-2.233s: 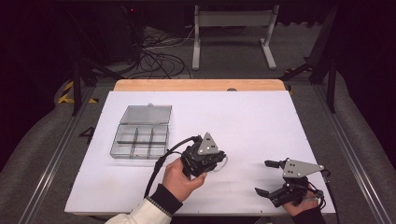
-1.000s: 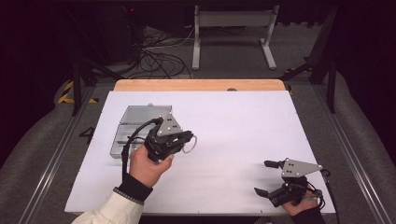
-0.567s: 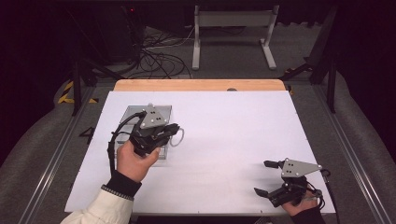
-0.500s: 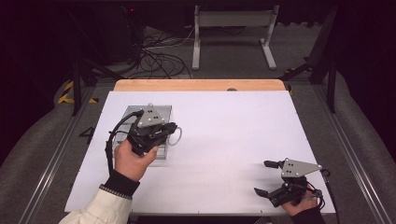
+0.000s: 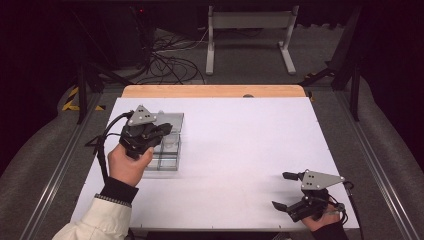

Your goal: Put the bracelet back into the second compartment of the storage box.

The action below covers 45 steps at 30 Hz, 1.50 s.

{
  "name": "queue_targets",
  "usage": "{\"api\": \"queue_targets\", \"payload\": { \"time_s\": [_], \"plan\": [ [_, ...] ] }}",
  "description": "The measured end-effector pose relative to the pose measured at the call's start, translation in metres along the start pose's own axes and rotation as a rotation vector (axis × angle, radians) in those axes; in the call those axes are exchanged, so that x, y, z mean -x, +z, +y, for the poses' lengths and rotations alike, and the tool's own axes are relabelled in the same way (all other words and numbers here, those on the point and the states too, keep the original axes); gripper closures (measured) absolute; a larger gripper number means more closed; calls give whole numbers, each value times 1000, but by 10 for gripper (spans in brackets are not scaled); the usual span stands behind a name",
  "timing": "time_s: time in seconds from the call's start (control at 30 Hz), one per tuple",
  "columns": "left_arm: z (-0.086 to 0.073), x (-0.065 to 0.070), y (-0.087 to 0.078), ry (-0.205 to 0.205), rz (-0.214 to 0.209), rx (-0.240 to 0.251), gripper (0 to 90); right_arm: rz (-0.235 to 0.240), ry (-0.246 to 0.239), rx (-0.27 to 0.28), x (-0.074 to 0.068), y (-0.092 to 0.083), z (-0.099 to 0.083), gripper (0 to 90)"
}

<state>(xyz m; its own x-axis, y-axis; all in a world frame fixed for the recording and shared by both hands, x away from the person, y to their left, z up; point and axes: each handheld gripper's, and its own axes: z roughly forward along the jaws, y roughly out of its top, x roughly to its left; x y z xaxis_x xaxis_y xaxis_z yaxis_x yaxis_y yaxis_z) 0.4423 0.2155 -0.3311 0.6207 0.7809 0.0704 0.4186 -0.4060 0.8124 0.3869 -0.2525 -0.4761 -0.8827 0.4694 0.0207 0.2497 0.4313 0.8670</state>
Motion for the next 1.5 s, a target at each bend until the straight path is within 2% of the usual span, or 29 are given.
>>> {"api": "queue_targets", "payload": {
  "time_s": [0.3, 0.7, 0.9, 1.13, 1.37, 1.5],
  "plan": [
    [-9, -21, 2, -47, 47, -18, 858, 3, -1, 1, 0, 0, 0, 5],
    [-17, -41, 5, -93, 96, -38, 858, 5, 1, -3, 0, 1, 0, 5],
    [-19, -48, 10, -120, 105, -49, 858, 8, 0, -9, 0, 2, 0, 5],
    [-24, -59, 17, -195, 85, -52, 858, 8, 2, -7, 0, 2, 0, 5],
    [-35, -66, 25, -237, 93, -63, 858, 8, 1, -9, 0, 2, 0, 5],
    [-42, -71, 27, -283, 79, -55, 857, 8, 1, -10, 0, 2, 0, 5]
  ]
}}
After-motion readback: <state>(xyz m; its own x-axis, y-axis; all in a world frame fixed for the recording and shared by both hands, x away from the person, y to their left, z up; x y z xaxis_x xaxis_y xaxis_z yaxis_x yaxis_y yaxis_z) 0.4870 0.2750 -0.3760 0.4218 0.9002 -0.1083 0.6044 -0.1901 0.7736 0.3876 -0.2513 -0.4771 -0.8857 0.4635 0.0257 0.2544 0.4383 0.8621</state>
